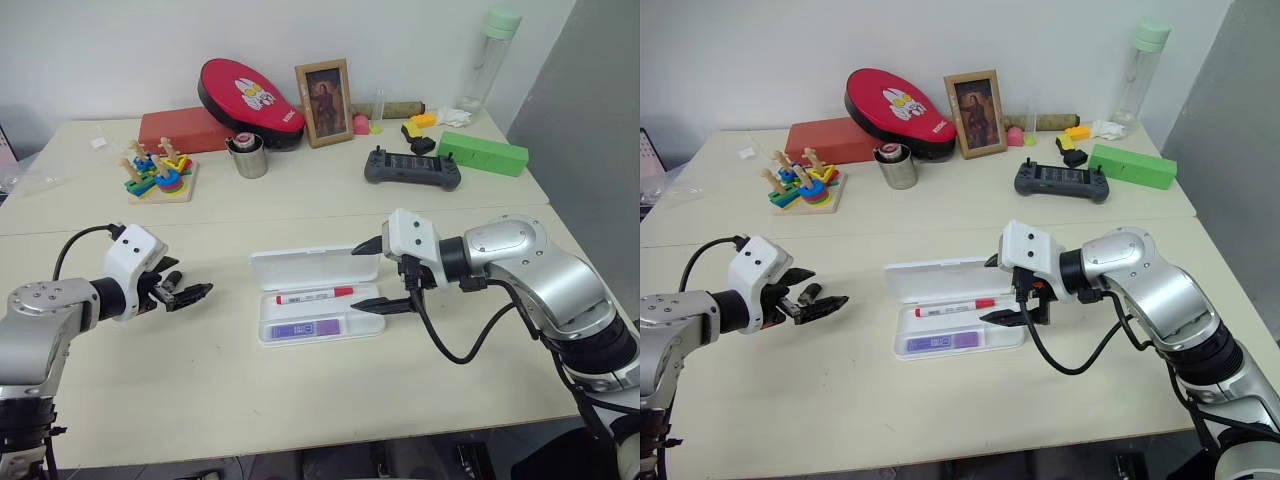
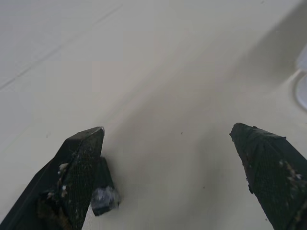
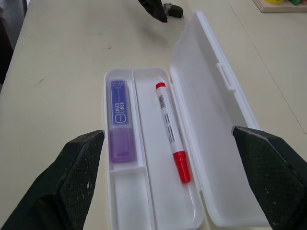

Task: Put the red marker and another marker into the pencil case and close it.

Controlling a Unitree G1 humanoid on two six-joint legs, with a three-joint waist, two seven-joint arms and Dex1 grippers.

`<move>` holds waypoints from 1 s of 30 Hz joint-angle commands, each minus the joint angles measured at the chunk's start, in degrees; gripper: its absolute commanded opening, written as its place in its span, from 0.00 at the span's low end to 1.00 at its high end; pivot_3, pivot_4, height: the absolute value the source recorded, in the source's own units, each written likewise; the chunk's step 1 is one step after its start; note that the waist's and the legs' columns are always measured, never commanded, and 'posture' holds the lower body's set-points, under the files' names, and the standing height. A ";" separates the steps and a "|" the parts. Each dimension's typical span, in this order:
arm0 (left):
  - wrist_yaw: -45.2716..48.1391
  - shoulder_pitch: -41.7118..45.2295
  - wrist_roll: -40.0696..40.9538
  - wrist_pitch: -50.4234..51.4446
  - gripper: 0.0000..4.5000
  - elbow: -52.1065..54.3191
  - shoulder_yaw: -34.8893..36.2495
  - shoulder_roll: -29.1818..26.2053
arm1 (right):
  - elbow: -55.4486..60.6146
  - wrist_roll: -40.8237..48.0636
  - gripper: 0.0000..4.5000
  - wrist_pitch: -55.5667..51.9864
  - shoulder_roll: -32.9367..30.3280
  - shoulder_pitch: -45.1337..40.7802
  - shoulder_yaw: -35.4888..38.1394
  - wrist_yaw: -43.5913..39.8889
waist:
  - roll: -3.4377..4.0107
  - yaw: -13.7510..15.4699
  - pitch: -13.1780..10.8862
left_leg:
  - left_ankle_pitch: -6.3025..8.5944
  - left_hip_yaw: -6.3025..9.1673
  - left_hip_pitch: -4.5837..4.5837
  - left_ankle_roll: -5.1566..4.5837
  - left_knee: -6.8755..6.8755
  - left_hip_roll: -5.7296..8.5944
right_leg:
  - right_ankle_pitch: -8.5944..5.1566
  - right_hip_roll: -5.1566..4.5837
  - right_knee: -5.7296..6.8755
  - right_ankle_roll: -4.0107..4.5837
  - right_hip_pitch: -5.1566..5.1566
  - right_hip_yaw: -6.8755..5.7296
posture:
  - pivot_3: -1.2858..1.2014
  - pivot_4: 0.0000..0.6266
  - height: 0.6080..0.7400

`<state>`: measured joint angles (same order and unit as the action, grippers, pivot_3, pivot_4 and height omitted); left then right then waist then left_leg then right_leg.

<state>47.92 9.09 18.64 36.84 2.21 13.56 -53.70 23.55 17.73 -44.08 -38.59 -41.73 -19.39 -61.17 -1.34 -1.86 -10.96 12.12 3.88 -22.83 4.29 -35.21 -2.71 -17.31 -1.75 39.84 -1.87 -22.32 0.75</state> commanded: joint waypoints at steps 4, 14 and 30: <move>-3.56 4.52 0.39 0.46 1.00 -5.51 2.24 2.57 | 2.26 0.27 0.99 0.62 -0.13 -1.40 0.40 0.00 | -0.02 0.14 0.01 | 0.00 0.01 0.00 0.00 -0.01 0.00 | 0.01 0.00 0.02 0.01 0.01 -0.02 | 0.52 0.24 1.00; -6.04 10.06 1.31 4.22 1.00 -16.47 0.93 7.34 | 2.57 0.07 0.99 0.35 -0.27 -0.98 0.34 0.38 | -0.06 0.03 0.02 | 0.00 0.00 0.00 0.00 -0.03 0.02 | 0.02 -0.01 0.04 0.02 0.01 0.00 | 0.52 0.24 1.00; -6.01 3.30 -1.44 4.99 0.62 -12.94 1.41 4.09 | 3.00 0.29 1.00 -0.19 -0.40 -0.29 0.61 0.91 | -0.04 -0.50 0.03 | 0.00 -0.13 0.12 0.01 0.00 0.00 | 0.05 -0.01 0.05 0.07 0.03 0.15 | 0.52 0.24 1.00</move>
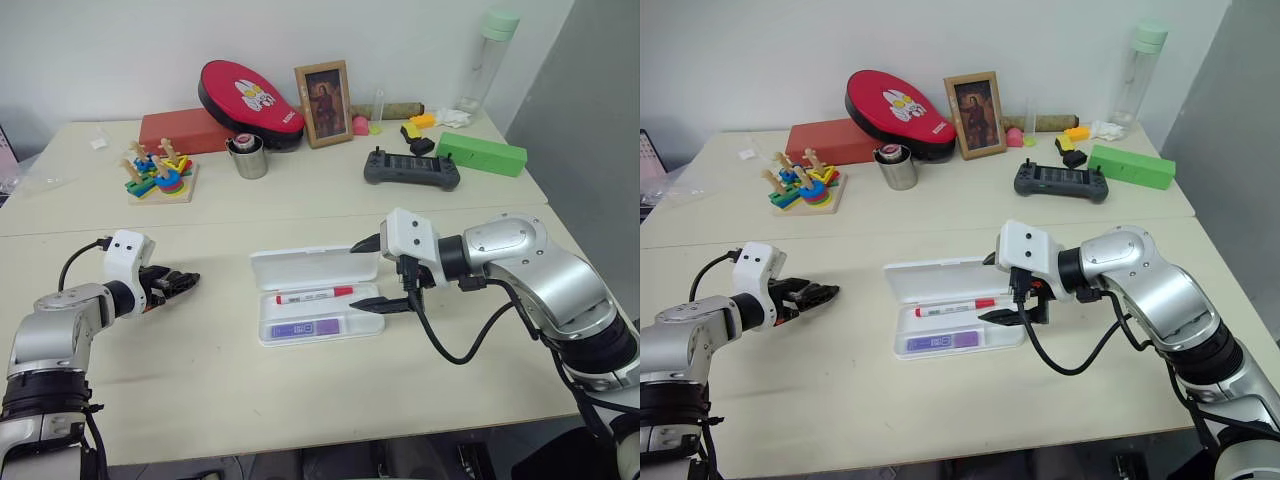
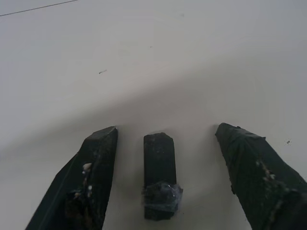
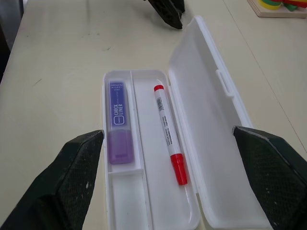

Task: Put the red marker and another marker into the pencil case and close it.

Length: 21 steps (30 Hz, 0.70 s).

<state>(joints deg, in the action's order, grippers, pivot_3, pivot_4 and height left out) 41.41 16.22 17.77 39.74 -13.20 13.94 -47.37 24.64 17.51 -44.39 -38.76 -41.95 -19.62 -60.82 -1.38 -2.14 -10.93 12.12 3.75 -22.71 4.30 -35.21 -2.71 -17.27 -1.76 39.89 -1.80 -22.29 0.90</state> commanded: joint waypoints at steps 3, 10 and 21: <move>0.05 -6.10 -1.01 1.67 0.50 3.99 1.09 -3.09 | 1.78 0.48 1.00 0.20 -0.05 -0.01 0.77 0.73 | 0.00 -0.33 0.00 | 0.00 -0.03 0.01 0.00 0.03 -0.01 | 0.00 0.00 -0.02 0.00 -0.02 0.01 | 0.52 0.24 1.00; -1.77 -7.36 -0.84 2.53 0.43 5.98 1.36 -2.01 | 1.18 0.52 1.00 0.43 0.49 -0.40 0.67 1.09 | 0.00 -0.41 0.00 | 0.00 -0.04 0.03 0.00 0.04 -0.02 | 0.00 0.00 -0.01 -0.01 -0.01 0.02 | 0.52 0.24 1.00; -3.67 -6.30 -1.68 -0.44 0.43 5.86 0.53 -0.45 | 1.63 0.56 1.00 0.43 0.41 -0.18 0.62 0.95 | 0.01 0.12 0.00 | 0.00 -0.01 0.05 0.00 0.03 -0.01 | 0.00 0.00 0.02 0.00 0.00 -0.01 | 0.52 0.24 1.00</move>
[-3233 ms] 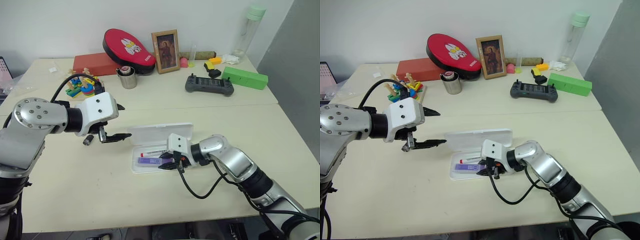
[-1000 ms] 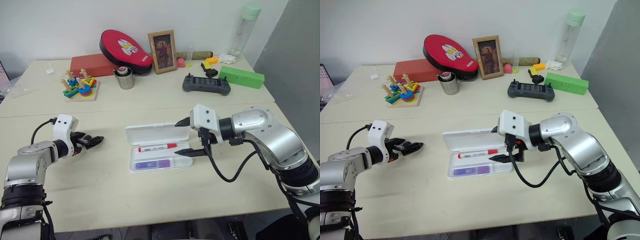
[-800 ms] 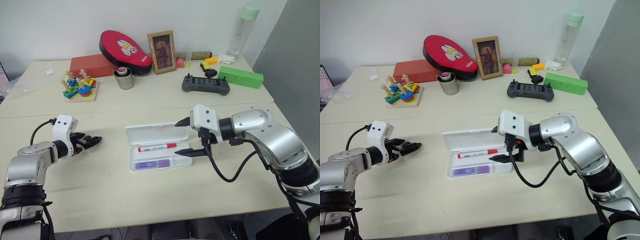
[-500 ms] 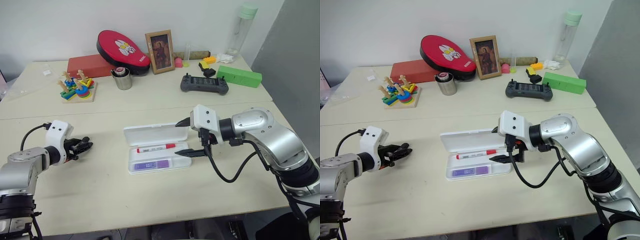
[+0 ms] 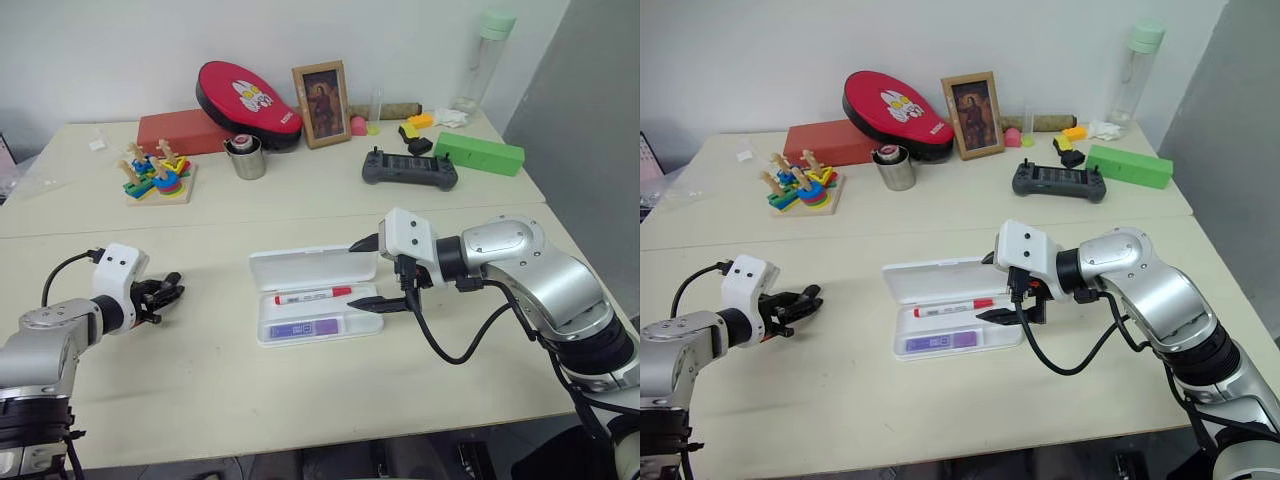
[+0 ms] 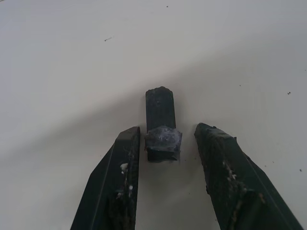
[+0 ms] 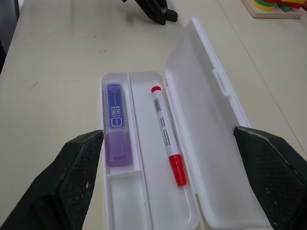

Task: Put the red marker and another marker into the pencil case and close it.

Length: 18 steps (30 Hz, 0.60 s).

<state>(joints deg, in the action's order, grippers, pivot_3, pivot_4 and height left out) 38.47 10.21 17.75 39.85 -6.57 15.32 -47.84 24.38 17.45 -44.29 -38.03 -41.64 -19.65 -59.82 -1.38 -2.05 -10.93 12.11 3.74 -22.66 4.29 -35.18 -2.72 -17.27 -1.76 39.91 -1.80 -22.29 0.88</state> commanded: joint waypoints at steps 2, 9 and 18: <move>-1.28 0.09 -1.90 -1.07 0.43 -0.93 -0.89 0.13 | 2.11 0.80 1.00 0.35 -0.50 -0.46 0.69 -0.32 | 0.00 0.04 0.00 | 0.00 0.00 0.00 0.00 0.00 0.00 | 0.00 0.00 0.00 0.00 0.00 0.01 | 0.52 0.24 1.00; -2.61 1.78 -2.63 -2.34 0.43 -1.71 -1.72 1.20 | 1.30 0.33 1.00 1.13 -0.71 -0.66 0.45 -0.59 | 0.00 0.19 0.00 | 0.00 0.01 0.00 0.00 0.00 0.00 | 0.00 0.00 0.00 0.00 0.00 -0.01 | 0.52 0.24 1.00; -2.08 2.00 -2.55 -2.43 0.34 -1.73 -1.88 1.57 | 1.22 0.38 1.00 1.05 -0.78 -0.69 0.47 -0.68 | 0.00 0.26 0.00 | 0.00 0.01 -0.02 0.00 0.00 0.00 | 0.00 0.00 -0.03 0.00 0.00 -0.01 | 0.52 0.24 1.00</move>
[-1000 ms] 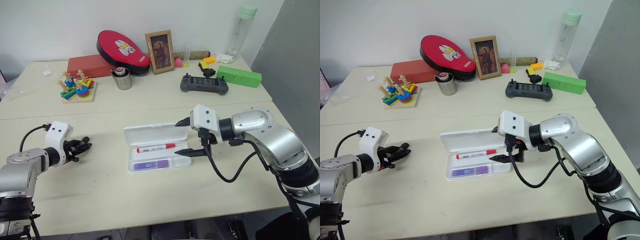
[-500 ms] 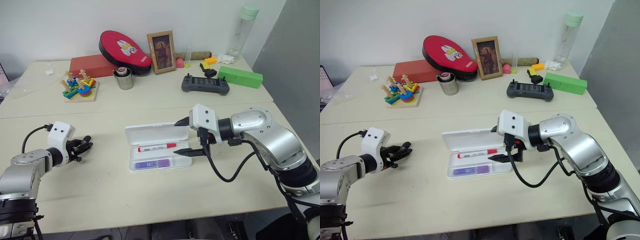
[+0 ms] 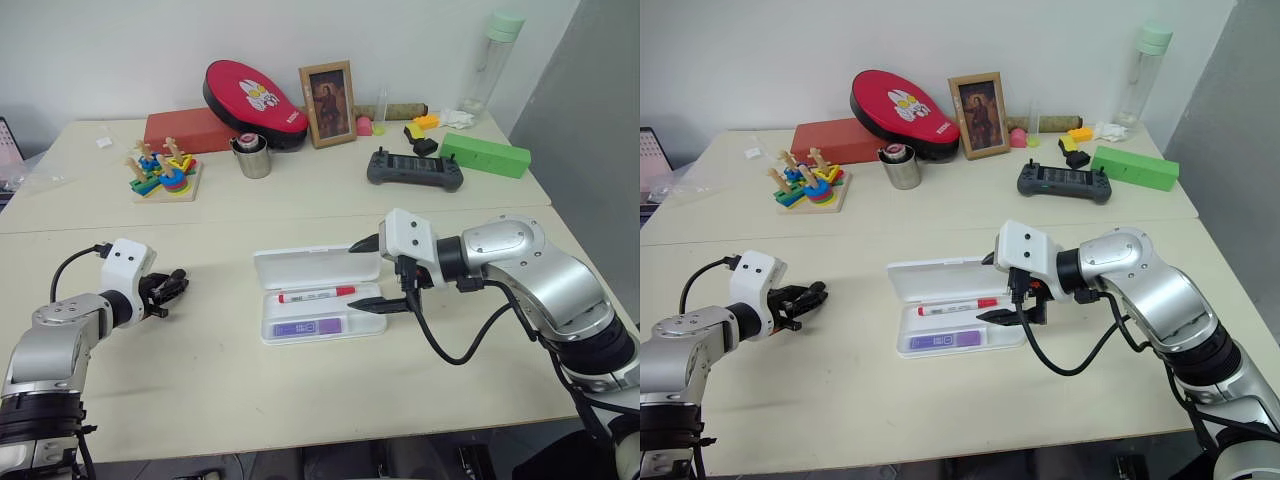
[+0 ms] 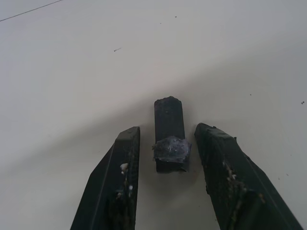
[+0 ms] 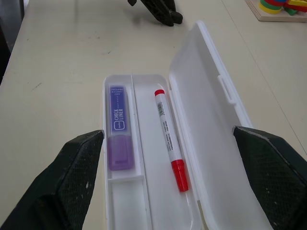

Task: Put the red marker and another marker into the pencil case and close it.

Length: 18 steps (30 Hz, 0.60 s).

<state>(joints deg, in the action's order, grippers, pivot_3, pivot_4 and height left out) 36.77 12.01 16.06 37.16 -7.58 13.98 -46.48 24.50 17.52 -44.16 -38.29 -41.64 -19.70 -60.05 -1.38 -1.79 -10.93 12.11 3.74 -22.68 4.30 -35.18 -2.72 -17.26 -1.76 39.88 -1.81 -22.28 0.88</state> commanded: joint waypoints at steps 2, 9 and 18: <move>-0.06 0.24 -0.49 0.64 0.23 -0.61 -0.37 0.30 | 1.12 0.35 1.00 0.82 -0.53 -0.71 0.59 -0.42 | 0.00 -0.03 0.00 | 0.00 0.01 0.01 0.00 0.00 0.00 | 0.00 0.00 0.01 0.00 0.00 -0.01 | 0.52 0.24 1.00; -0.62 0.24 -0.76 0.53 0.10 -0.55 -0.15 0.41 | 1.28 0.46 1.00 0.64 -0.54 -0.76 0.55 -0.45 | 0.00 -0.04 0.00 | 0.00 0.00 0.01 0.00 0.00 0.00 | 0.00 0.01 0.01 -0.01 0.00 0.00 | 0.52 0.24 1.00; -0.36 -1.70 -1.55 1.12 0.10 3.41 0.59 -1.76 | 2.54 1.19 1.00 0.76 -1.79 -0.81 0.98 -2.16 | 0.00 -0.05 0.00 | 0.00 0.00 0.01 0.00 0.00 0.00 | -0.01 0.01 0.00 -0.01 0.00 0.00 | 0.52 0.24 1.00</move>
<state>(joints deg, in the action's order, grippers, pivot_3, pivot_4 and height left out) 36.31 11.37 15.27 37.18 -6.19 13.70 -46.50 24.60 17.75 -44.16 -39.39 -41.64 -19.70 -61.38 -1.38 -1.84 -10.93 12.11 3.75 -22.69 4.30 -35.18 -2.72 -17.27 -1.75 39.87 -1.81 -22.29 0.88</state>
